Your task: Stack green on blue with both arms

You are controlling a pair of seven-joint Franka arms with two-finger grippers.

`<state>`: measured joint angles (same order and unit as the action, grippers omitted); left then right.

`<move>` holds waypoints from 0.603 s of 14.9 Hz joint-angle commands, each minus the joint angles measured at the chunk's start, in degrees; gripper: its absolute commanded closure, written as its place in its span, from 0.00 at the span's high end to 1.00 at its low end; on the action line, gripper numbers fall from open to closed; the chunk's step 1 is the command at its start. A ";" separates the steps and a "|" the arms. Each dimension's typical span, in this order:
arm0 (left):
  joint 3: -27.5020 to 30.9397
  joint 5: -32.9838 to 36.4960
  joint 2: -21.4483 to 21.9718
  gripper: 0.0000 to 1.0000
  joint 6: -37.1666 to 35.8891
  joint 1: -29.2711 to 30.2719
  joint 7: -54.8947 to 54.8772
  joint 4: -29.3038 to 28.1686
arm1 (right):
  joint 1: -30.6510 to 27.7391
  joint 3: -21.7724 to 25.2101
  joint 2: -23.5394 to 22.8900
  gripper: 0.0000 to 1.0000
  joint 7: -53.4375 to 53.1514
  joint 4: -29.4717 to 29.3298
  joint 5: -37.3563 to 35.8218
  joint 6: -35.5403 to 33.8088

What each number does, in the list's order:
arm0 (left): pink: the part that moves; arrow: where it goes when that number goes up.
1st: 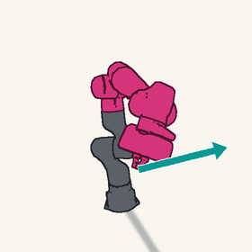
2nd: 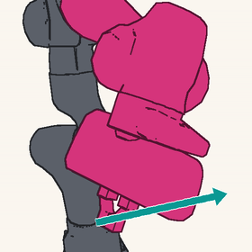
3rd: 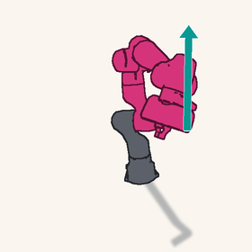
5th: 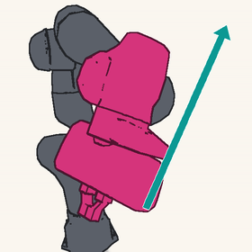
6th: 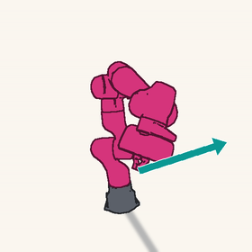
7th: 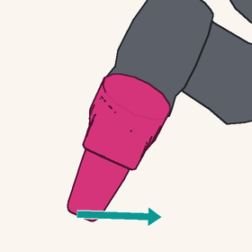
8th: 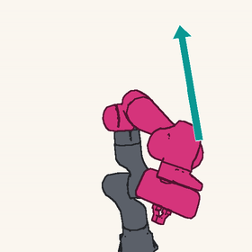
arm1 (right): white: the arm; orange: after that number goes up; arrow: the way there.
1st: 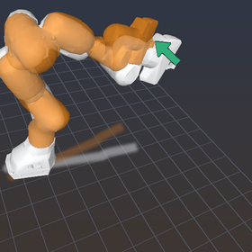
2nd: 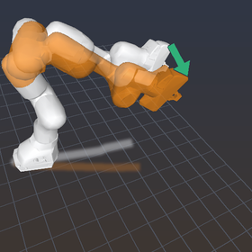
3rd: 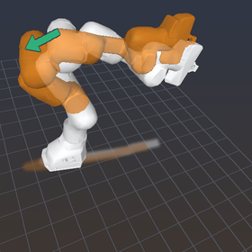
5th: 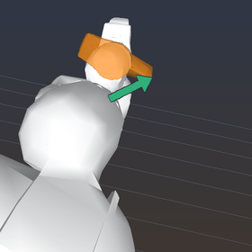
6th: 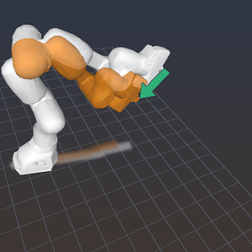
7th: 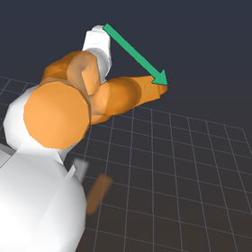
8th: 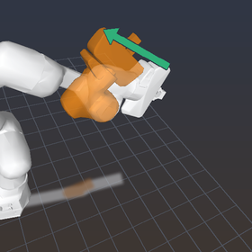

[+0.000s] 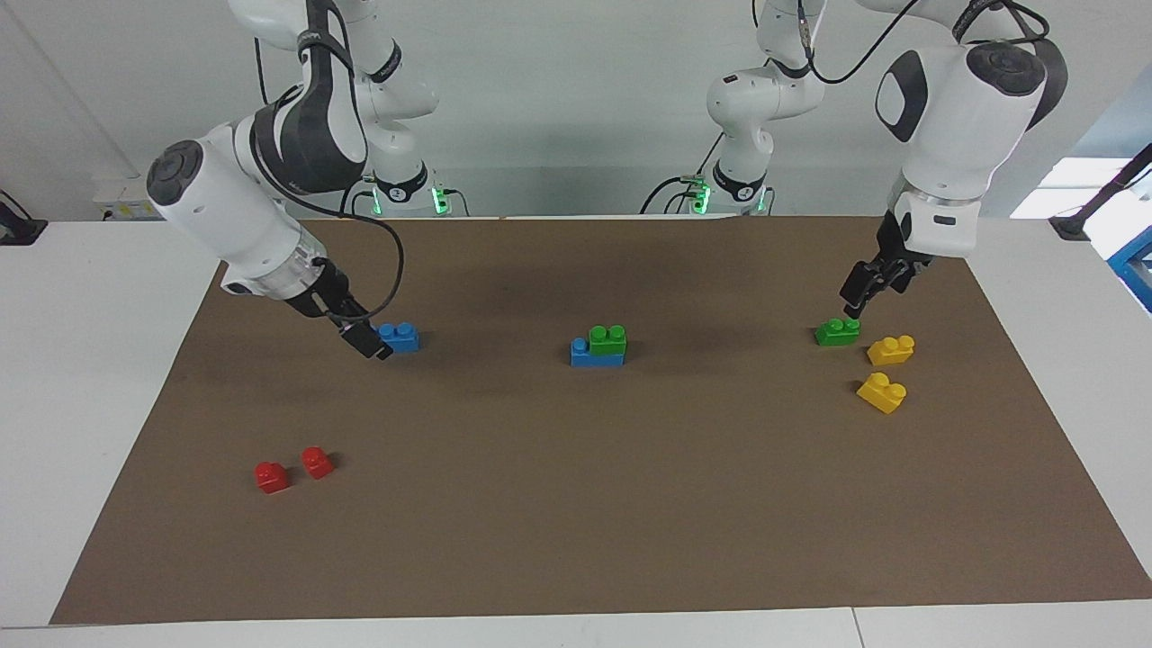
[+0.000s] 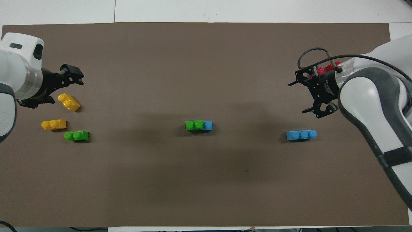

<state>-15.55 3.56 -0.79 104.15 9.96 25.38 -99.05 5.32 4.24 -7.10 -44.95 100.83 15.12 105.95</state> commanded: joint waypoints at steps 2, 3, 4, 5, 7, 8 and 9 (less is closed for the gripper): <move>-0.53 -3.38 -0.17 1.00 -7.90 3.31 -12.79 6.40 | -1.01 -0.55 4.98 1.00 17.31 -1.77 -8.33 -3.63; -0.53 -3.38 0.09 1.00 -9.05 3.66 -13.07 6.85 | -1.01 -0.55 5.51 1.00 19.70 -3.17 -9.83 -5.99; -0.27 -3.38 0.09 1.00 -10.10 3.58 -12.99 7.03 | -1.01 -0.64 5.78 1.00 22.08 -5.10 -10.89 -8.97; -0.18 -3.29 0.09 1.00 -11.24 3.40 -12.99 7.73 | -0.93 -0.64 6.39 1.00 24.80 -6.43 -11.25 -12.05; 2.52 -2.86 1.57 1.00 -12.31 0.44 -13.25 8.35 | -0.84 -0.64 8.67 1.00 30.42 -7.23 -12.47 -15.49; 7.24 -2.77 1.67 1.00 -12.57 -4.72 -13.34 8.35 | -0.75 -0.72 9.99 1.00 33.84 -7.14 -13.70 -16.64; 11.99 -2.77 1.84 1.00 -12.83 -9.21 -13.43 8.26 | -0.75 -0.73 11.13 1.00 36.49 -6.88 -14.14 -17.87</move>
<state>-11.36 1.15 -0.05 93.24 8.61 13.09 -91.08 5.07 4.14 1.89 -14.18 93.84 2.91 90.37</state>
